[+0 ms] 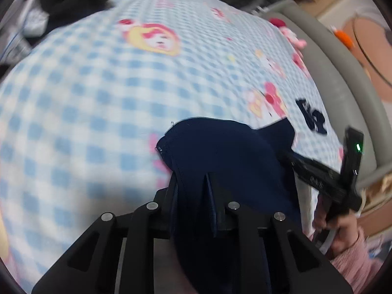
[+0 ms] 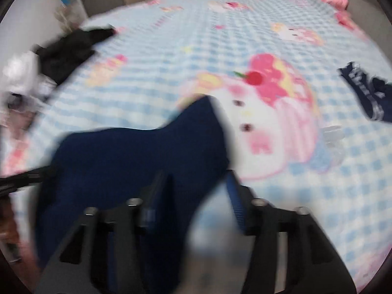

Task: Fold clothes

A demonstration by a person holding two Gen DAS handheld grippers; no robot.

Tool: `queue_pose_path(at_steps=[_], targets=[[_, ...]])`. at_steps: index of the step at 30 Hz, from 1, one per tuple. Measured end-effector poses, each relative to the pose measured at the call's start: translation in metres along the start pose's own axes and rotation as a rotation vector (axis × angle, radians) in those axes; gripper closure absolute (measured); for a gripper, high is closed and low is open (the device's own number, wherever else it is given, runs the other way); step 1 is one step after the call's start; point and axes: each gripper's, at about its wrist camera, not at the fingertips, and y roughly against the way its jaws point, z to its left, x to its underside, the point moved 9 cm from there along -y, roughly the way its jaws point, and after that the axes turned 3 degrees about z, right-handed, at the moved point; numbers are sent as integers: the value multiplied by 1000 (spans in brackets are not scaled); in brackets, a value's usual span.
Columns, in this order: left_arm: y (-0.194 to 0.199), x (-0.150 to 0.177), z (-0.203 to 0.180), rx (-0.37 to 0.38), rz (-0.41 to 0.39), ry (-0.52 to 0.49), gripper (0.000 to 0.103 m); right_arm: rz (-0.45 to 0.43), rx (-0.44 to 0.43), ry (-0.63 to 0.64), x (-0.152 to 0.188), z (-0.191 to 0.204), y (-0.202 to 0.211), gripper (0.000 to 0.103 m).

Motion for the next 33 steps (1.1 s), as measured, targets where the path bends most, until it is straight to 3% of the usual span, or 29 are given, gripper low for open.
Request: queue_pose_path(at_steps=[3, 6, 10, 12, 14, 16, 18, 21, 24, 27, 29, 33], targets=[[0, -1, -2, 22, -22, -5, 82, -13, 42, -30, 2, -23, 1, 67], [-5, 1, 11, -17, -3, 22, 69, -21, 48, -79, 4, -43, 5, 66], [33, 6, 10, -36, -127, 31, 69, -58, 20, -124, 6, -48, 26, 64], [49, 15, -1, -21, -175, 10, 69, -110, -9, -127, 5, -37, 45, 64], [52, 28, -17, 21, -157, -22, 69, -136, -75, -114, 9, -16, 60, 63], [45, 45, -37, 66, -117, -65, 69, -112, -176, -66, 24, 18, 65, 63], [30, 58, -49, 60, -73, -101, 69, -56, -243, 5, 43, 51, 62, 63], [8, 71, -53, 15, -16, -121, 71, 2, -220, 94, 79, 77, 56, 63], [4, 75, -52, -2, -7, -120, 71, 27, -124, 149, 102, 77, 47, 65], [4, 75, -51, -23, -15, -120, 70, 10, -67, 133, 110, 60, 48, 72], [5, 75, -51, -40, -24, -121, 70, -2, -39, 122, 112, 47, 50, 82], [18, 73, -51, -64, -66, -109, 69, -11, 2, 86, 118, 32, 57, 79]])
